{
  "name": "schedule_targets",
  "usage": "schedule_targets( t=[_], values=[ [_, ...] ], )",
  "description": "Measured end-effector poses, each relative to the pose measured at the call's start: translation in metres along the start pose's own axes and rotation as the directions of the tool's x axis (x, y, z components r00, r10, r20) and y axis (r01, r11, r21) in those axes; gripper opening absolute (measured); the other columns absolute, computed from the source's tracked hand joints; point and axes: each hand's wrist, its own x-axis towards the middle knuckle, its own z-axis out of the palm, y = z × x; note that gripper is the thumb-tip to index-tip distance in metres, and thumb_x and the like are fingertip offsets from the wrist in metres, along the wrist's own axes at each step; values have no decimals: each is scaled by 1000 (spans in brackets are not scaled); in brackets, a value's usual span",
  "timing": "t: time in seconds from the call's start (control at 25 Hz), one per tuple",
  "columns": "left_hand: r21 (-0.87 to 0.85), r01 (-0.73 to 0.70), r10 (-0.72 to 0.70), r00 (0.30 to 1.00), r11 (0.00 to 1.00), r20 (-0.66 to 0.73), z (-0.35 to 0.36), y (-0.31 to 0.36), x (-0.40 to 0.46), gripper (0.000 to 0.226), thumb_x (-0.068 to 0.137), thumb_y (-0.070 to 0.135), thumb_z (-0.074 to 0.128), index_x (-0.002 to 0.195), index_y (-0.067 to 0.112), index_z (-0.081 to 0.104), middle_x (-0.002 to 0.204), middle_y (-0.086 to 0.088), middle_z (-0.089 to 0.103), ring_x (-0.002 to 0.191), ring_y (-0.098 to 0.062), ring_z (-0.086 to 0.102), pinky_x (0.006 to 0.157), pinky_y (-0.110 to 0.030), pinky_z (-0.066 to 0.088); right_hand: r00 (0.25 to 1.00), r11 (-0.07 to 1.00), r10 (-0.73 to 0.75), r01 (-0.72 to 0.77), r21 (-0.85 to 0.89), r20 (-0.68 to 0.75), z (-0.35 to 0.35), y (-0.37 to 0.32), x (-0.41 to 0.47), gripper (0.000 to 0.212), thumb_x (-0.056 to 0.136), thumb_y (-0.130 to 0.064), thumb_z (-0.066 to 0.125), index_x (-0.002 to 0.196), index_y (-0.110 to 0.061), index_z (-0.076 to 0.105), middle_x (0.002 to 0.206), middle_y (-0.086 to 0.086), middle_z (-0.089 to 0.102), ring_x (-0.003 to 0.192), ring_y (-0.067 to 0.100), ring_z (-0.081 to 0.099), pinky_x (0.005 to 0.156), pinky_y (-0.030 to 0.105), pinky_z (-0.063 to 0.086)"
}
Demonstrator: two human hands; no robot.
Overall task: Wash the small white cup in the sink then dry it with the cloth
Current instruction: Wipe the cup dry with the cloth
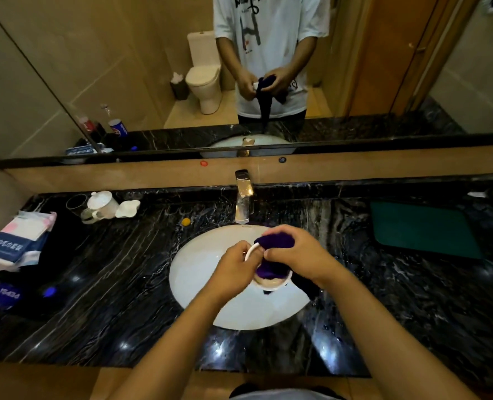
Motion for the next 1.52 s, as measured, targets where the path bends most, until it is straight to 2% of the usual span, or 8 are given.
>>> schedule_targets(
  t=[0.2, 0.4, 0.6, 0.72, 1.0, 1.16, 1.32, 1.52],
  values=[
    [-424, -55, -103, 934, 904, -341, 38, 13, -7, 18, 102, 27, 54, 90, 15, 61, 80, -6, 70, 66, -9, 66, 53, -22, 51, 930, 948, 47, 73, 309, -364, 37, -2, -5, 43, 61, -28, 81, 103, -29, 75, 94, -4, 79, 87, 11, 75, 69, 24, 61],
    [-836, -7, -349, 907, 549, -237, 59, 18, -12, 18, 103, 24, 54, 105, 13, 68, 95, -17, 77, 84, -32, 76, 62, -34, 61, 805, 901, 50, 219, 374, -591, 83, 7, -21, 43, 65, -38, 76, 106, -40, 66, 97, -25, 73, 90, -5, 70, 68, 14, 58],
    [-179, -39, 17, 993, 983, -119, 18, 1, -9, 31, 104, 42, 44, 99, 22, 66, 86, 0, 74, 73, -14, 67, 54, -24, 49, 968, 991, -13, 47, 129, -252, 28, 2, -12, 34, 73, -14, 79, 102, -31, 71, 92, -6, 77, 85, 13, 75, 64, 20, 58],
    [29, -156, 157, 987, 987, -30, 1, 0, -2, 29, 106, 30, 41, 99, 21, 68, 90, 0, 74, 79, -16, 66, 62, -24, 47, 998, 1000, 11, -12, -16, -63, 11, -10, -7, 41, 63, -25, 80, 102, -33, 71, 89, -6, 77, 80, 12, 75, 63, 24, 60],
    [-770, 218, -443, 892, 600, -93, 44, 16, -1, 37, 102, 41, 50, 101, 12, 73, 81, -9, 80, 66, -22, 76, 54, -31, 59, 830, 972, 68, 70, 224, -553, 79, 7, -8, 38, 67, -29, 75, 97, -44, 57, 94, -14, 71, 81, -6, 69, 64, 12, 57],
    [-109, 116, -126, 988, 987, -91, 9, -5, 6, 45, 103, 47, 43, 83, 13, 64, 67, -7, 65, 49, -18, 56, 50, -31, 42, 924, 990, 133, -111, 82, -359, 35, 4, 3, 33, 65, -22, 74, 95, -33, 67, 92, -4, 75, 85, 15, 74, 80, 39, 64],
    [403, -118, 172, 980, 907, -101, -8, -11, 20, 46, 103, 51, 40, 81, 16, 58, 73, -1, 64, 69, -26, 61, 53, -34, 40, 975, 997, 82, -82, 6, -208, 23, 1, 3, 35, 66, -22, 76, 99, -32, 69, 93, -4, 76, 78, 8, 73, 65, 26, 61],
    [-539, 219, -322, 941, 813, -102, 44, 2, 6, 47, 102, 51, 42, 99, 18, 75, 80, -5, 80, 70, -21, 75, 51, -29, 55, 766, 963, 83, 101, 248, -637, 81, 8, -10, 42, 63, -38, 74, 103, -41, 61, 95, -17, 70, 82, -12, 66, 58, 10, 55]
  ],
)
